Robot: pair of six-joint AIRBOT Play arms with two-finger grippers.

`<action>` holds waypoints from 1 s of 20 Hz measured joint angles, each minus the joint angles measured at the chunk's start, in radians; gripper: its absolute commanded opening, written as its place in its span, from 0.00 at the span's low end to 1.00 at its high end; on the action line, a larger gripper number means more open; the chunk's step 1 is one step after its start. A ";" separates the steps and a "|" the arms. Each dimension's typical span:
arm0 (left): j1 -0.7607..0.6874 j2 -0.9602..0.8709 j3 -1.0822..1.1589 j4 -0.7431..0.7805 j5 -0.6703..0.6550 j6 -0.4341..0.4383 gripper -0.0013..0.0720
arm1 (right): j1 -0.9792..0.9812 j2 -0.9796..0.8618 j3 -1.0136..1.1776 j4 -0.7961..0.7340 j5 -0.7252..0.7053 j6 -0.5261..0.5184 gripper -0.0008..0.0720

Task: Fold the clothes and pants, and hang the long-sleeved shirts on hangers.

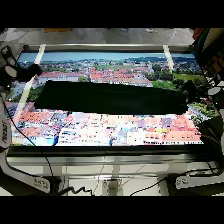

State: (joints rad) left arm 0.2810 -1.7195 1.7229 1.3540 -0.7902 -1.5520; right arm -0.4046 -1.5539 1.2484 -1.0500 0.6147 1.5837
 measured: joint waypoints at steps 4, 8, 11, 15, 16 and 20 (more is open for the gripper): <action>0.076 0.150 -0.152 0.062 -0.230 0.121 0.68 | 0.000 0.019 0.000 -0.006 0.098 -0.114 0.85; 0.173 0.306 -0.470 -0.072 -0.140 0.098 0.77 | 0.000 0.026 0.000 -0.004 0.136 -0.169 0.85; 0.214 0.327 -0.647 -0.221 -0.015 0.067 0.84 | 0.001 0.026 0.000 0.006 0.145 -0.187 0.85; 0.205 0.251 -0.731 -0.369 0.142 0.056 0.92 | 0.012 0.026 0.000 0.019 0.140 -0.224 0.86; 0.195 0.227 -0.740 -0.398 0.188 0.055 0.92 | 0.014 0.026 0.000 0.020 0.132 -0.229 0.86; 0.145 0.143 -0.743 -0.475 0.378 0.051 0.92 | 0.017 0.026 0.015 0.024 0.101 -0.238 0.86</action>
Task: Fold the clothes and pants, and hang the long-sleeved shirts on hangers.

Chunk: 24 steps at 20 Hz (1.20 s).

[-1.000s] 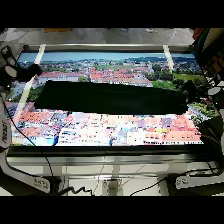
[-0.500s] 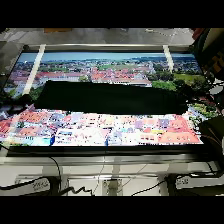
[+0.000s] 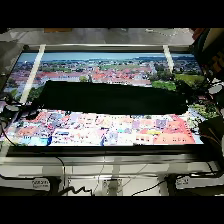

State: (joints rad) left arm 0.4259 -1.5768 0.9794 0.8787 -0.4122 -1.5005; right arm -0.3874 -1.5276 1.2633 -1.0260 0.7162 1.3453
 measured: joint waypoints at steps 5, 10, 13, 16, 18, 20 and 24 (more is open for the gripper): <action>-0.066 -0.108 0.095 -0.013 0.090 -0.002 0.52 | 0.003 0.000 0.106 0.001 0.056 -0.003 0.82; -0.096 -0.126 0.220 -0.008 0.082 0.001 0.05 | 0.056 0.000 0.213 0.003 0.132 -0.005 0.20; -0.100 -0.085 0.282 0.037 0.048 0.041 0.05 | 0.154 0.000 0.238 0.006 0.082 -0.003 0.08; -0.103 -0.018 0.328 0.071 -0.036 0.093 0.05 | 0.293 -0.003 0.248 0.006 -0.031 0.032 0.08; -0.108 0.036 0.345 0.083 -0.089 0.131 0.05 | 0.410 -0.018 0.250 0.005 -0.113 0.074 0.08; -0.112 0.100 0.356 0.085 -0.134 0.172 0.05 | 0.520 -0.042 0.253 0.004 -0.184 0.109 0.08; -0.108 0.238 0.364 0.092 -0.254 0.212 0.05 | 0.729 -0.128 0.270 0.003 -0.255 0.219 0.08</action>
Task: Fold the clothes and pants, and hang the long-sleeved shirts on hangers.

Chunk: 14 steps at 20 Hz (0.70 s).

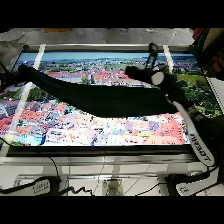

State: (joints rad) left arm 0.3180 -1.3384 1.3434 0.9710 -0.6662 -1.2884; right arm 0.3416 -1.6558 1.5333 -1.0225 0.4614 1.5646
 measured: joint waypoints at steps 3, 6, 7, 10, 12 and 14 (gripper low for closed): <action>0.011 0.101 0.002 0.016 -0.084 0.010 0.05 | 0.134 -0.092 0.072 0.002 0.028 0.064 0.08; 0.019 0.177 0.002 0.032 -0.133 0.014 0.05 | 0.253 -0.198 0.201 0.026 0.089 0.101 0.08; 0.020 0.193 0.002 0.032 -0.142 0.015 0.05 | 0.291 -0.233 0.251 0.038 0.108 0.108 0.08; 0.020 0.215 0.002 0.039 -0.161 0.017 0.05 | 0.395 -0.324 0.378 0.076 0.174 0.120 0.08; 0.015 0.217 0.002 0.038 -0.166 0.017 0.05 | 0.459 -0.367 0.429 0.088 0.206 0.123 0.08; 0.005 0.213 0.001 0.029 -0.171 0.017 0.05 | 0.514 -0.394 0.456 0.094 0.227 0.125 0.08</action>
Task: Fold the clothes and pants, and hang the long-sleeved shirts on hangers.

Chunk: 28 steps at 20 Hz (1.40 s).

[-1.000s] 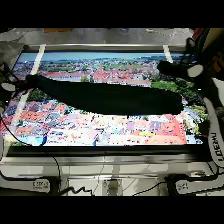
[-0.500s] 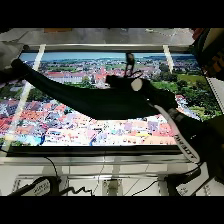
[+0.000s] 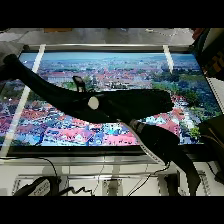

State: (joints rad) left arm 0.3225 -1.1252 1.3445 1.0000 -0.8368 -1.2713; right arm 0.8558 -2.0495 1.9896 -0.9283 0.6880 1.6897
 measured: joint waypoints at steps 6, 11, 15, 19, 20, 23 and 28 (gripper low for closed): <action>-0.085 -0.046 -0.001 -0.023 -0.015 0.000 0.05 | 0.027 -0.018 0.025 -0.040 0.037 -0.002 0.08; -0.245 -0.136 -0.002 -0.089 -0.056 0.000 0.05 | -0.155 0.013 0.029 -0.169 0.173 -0.004 0.08; -0.418 -0.245 -0.002 -0.184 -0.047 0.000 0.13 | -0.403 0.063 0.029 -0.234 0.355 -0.007 0.08; -0.589 -0.350 -0.002 -0.298 -0.029 0.003 0.98 | -0.634 0.114 0.029 -0.251 0.511 -0.008 0.08; -0.619 -0.362 -0.002 -0.312 -0.029 0.010 0.98 | -0.679 0.125 0.029 -0.254 0.537 -0.008 0.08; -0.664 -0.375 0.000 -0.341 -0.045 0.035 0.98 | -0.789 0.151 0.029 -0.255 0.594 -0.016 0.08; -0.543 -0.321 0.001 -0.241 -0.109 0.050 0.97 | -0.854 0.171 0.029 -0.254 0.634 -0.107 0.08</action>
State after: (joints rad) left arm -0.2203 -1.4460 1.3453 0.7593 -0.9463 -1.2209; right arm 0.0017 -1.8790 2.0182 -1.1828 1.3216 1.5829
